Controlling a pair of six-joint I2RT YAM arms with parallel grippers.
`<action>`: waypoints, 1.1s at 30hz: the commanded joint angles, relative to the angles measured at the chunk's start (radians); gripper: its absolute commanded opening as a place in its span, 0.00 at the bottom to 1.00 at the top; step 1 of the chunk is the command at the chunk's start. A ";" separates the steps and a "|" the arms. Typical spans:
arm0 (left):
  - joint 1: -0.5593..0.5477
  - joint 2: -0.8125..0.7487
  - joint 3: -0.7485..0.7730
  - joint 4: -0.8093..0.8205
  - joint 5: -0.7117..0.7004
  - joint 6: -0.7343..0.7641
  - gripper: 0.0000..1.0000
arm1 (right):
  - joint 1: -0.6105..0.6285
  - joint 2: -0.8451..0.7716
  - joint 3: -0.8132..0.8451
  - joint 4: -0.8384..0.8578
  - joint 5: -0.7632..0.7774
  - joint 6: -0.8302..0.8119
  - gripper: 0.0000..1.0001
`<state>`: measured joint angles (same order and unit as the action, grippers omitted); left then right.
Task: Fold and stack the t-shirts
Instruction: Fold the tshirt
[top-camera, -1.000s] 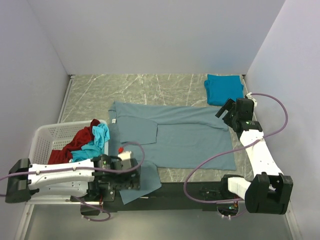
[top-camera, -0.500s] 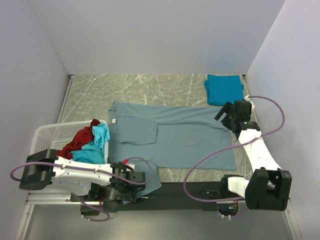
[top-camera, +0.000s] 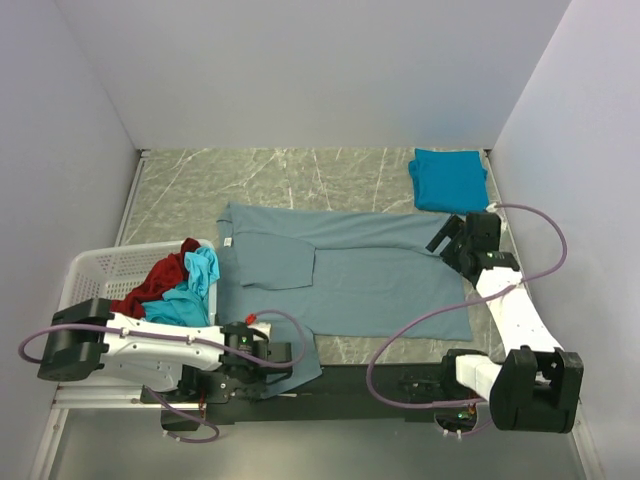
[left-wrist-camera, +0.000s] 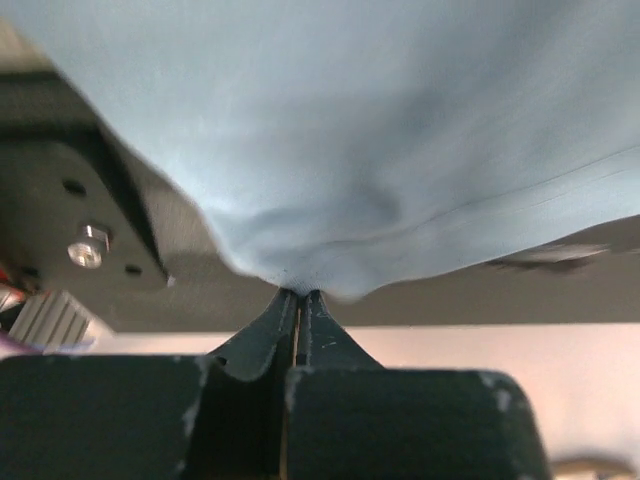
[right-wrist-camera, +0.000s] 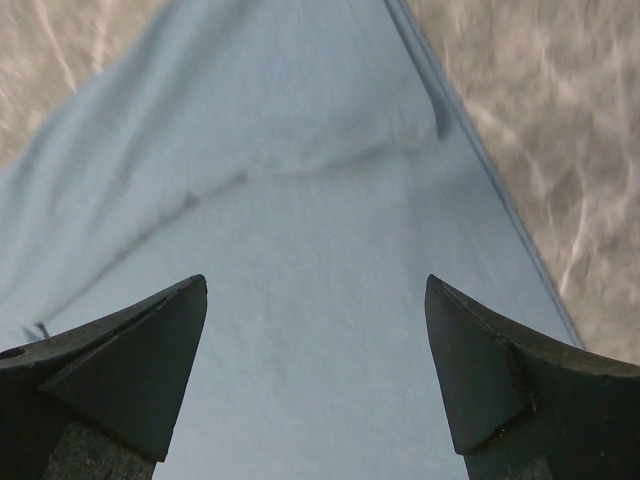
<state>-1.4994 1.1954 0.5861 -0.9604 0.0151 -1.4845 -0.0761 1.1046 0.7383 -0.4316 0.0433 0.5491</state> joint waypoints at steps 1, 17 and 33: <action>0.069 -0.048 0.076 0.014 -0.218 0.019 0.01 | 0.024 -0.051 -0.052 -0.079 -0.039 0.029 0.95; 0.258 -0.203 0.181 0.190 -0.458 0.314 0.01 | 0.282 -0.259 -0.281 -0.301 0.103 0.455 0.96; 0.318 -0.342 0.098 0.275 -0.409 0.409 0.01 | 0.280 -0.405 -0.349 -0.469 0.064 0.597 0.95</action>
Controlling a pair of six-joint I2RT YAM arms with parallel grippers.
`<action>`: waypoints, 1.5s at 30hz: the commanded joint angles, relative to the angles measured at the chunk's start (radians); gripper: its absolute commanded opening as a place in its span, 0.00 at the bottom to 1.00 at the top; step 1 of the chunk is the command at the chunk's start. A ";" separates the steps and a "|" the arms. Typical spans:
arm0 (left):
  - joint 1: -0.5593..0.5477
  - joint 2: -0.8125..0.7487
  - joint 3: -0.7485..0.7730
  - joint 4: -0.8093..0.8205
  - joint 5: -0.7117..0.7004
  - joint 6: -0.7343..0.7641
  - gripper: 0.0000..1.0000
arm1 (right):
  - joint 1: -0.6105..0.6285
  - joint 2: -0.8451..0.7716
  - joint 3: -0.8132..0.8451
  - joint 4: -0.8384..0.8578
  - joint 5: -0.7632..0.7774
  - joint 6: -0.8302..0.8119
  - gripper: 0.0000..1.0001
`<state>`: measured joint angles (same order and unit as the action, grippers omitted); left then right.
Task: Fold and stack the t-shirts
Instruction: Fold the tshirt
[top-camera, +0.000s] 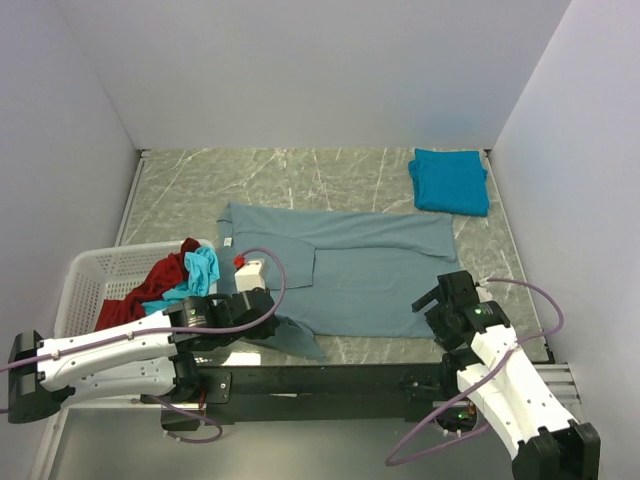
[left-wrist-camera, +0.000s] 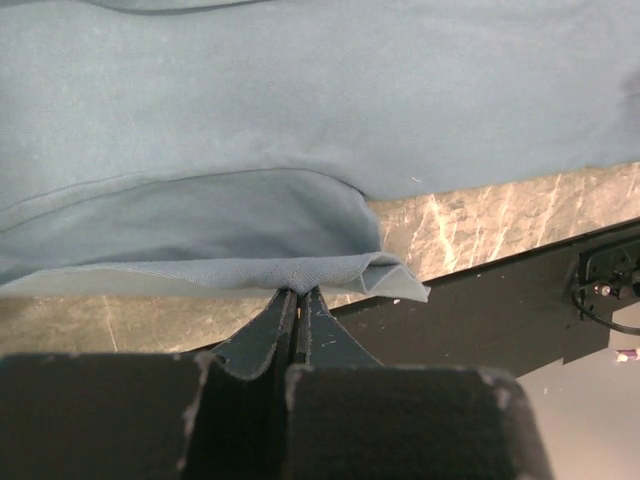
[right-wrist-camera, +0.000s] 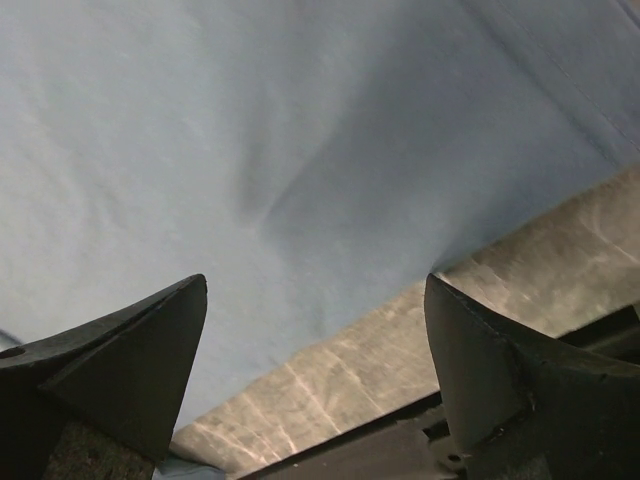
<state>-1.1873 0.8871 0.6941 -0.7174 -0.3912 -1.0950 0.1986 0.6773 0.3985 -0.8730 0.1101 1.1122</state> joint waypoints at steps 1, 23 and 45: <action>0.008 -0.039 -0.014 0.038 -0.003 0.021 0.01 | 0.007 0.024 -0.010 -0.027 0.002 0.035 0.94; 0.081 -0.011 -0.008 0.036 0.008 0.049 0.01 | 0.005 0.153 -0.047 0.058 -0.010 0.015 0.20; 0.147 0.026 0.087 0.099 -0.126 0.188 0.01 | 0.005 0.298 0.160 0.060 0.019 -0.149 0.00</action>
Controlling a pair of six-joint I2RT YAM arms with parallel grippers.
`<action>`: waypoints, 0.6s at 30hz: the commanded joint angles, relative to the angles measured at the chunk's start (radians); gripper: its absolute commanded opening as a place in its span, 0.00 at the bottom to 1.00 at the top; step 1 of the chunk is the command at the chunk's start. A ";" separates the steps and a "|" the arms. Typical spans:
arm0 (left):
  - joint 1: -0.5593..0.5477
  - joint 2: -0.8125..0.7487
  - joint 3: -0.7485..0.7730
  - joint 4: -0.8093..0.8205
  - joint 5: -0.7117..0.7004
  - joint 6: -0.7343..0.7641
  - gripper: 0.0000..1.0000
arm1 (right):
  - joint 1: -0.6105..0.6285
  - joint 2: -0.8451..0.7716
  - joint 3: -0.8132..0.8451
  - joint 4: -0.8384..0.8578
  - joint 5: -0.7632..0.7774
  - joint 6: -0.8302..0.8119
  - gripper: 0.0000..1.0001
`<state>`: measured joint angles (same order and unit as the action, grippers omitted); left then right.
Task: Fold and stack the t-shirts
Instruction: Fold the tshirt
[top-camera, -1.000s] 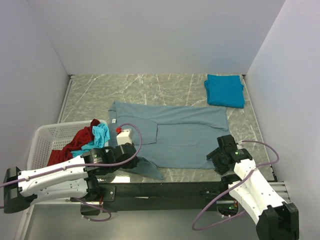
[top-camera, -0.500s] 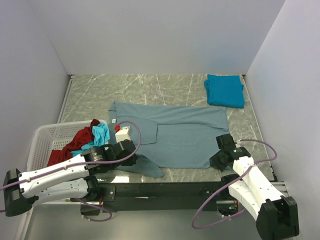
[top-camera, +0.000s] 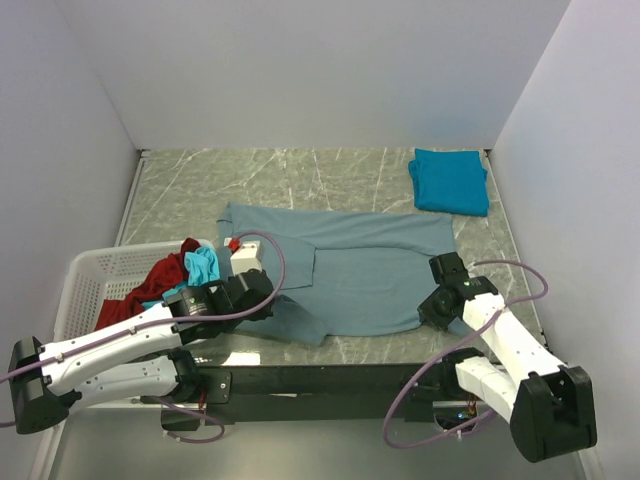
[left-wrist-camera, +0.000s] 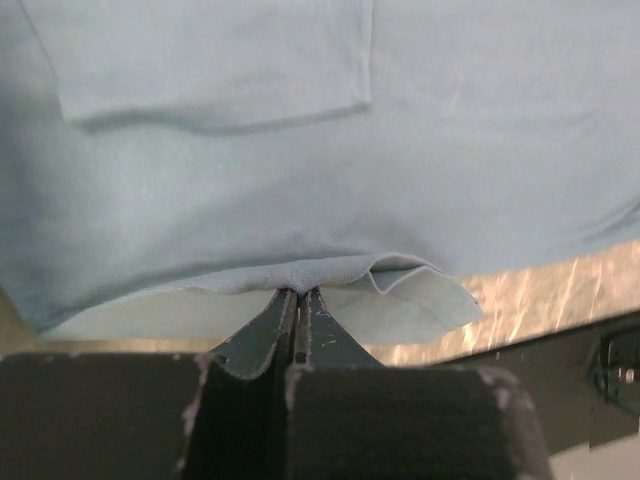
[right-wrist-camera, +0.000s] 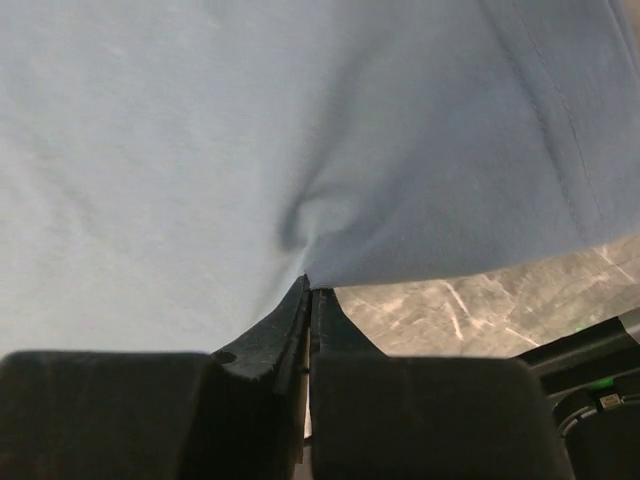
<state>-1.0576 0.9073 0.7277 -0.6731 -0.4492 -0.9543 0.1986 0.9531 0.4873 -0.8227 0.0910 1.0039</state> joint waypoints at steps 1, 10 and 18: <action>0.019 0.008 0.056 0.059 -0.077 0.055 0.01 | 0.005 0.029 0.082 0.008 0.041 -0.044 0.00; 0.050 0.007 0.064 0.177 -0.209 0.095 0.01 | 0.002 0.141 0.194 0.043 0.035 -0.105 0.00; 0.100 0.073 0.085 0.317 -0.296 0.212 0.01 | -0.005 0.257 0.313 0.086 0.024 -0.159 0.00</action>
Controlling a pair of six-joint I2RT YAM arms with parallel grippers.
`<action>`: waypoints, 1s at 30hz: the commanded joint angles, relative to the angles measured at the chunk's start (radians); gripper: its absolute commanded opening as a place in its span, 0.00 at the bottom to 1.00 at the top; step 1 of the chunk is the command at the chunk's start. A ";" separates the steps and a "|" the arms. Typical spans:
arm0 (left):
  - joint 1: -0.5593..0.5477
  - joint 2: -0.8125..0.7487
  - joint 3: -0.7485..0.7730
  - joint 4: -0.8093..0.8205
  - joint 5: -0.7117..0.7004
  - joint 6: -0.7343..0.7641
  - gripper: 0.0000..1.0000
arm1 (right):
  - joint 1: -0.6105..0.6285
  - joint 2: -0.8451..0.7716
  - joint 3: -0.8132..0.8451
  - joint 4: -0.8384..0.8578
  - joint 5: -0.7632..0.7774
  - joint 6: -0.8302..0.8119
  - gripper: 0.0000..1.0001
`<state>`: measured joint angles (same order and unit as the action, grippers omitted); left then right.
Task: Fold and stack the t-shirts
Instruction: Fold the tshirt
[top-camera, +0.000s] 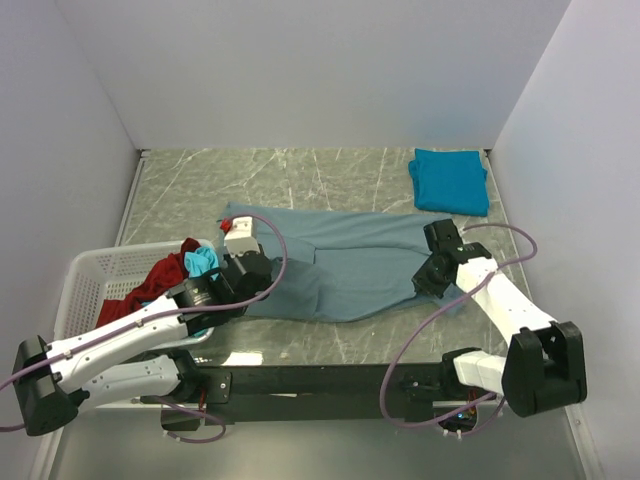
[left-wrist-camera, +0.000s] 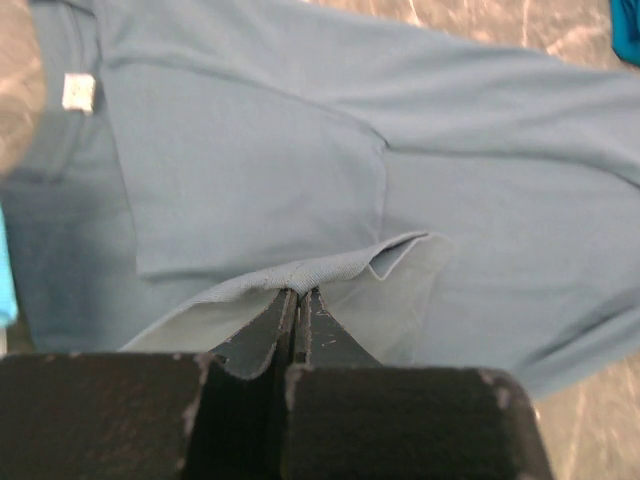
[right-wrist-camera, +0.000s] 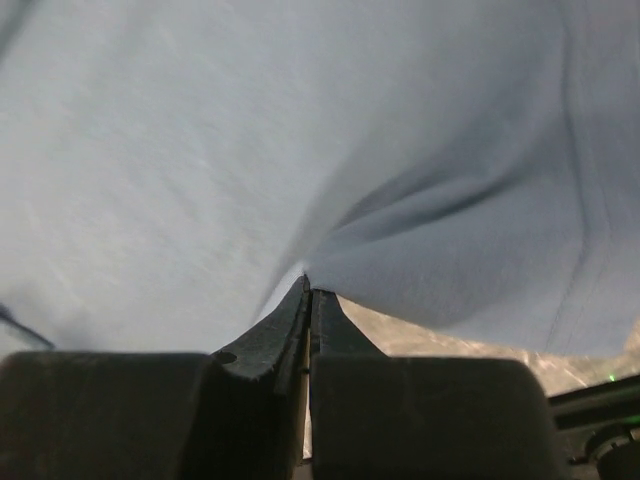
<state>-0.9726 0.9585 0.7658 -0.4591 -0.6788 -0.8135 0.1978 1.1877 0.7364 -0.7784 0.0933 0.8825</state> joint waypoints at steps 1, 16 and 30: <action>0.020 0.031 0.050 0.112 -0.073 0.089 0.01 | -0.011 0.032 0.072 0.047 0.020 -0.043 0.00; 0.193 0.111 0.066 0.316 -0.045 0.253 0.01 | -0.049 0.167 0.216 0.079 0.005 -0.106 0.00; 0.351 0.223 0.095 0.485 0.079 0.364 0.01 | -0.080 0.271 0.299 0.103 -0.015 -0.142 0.00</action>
<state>-0.6479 1.1637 0.8070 -0.0662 -0.6426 -0.4881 0.1307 1.4395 0.9825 -0.7074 0.0803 0.7609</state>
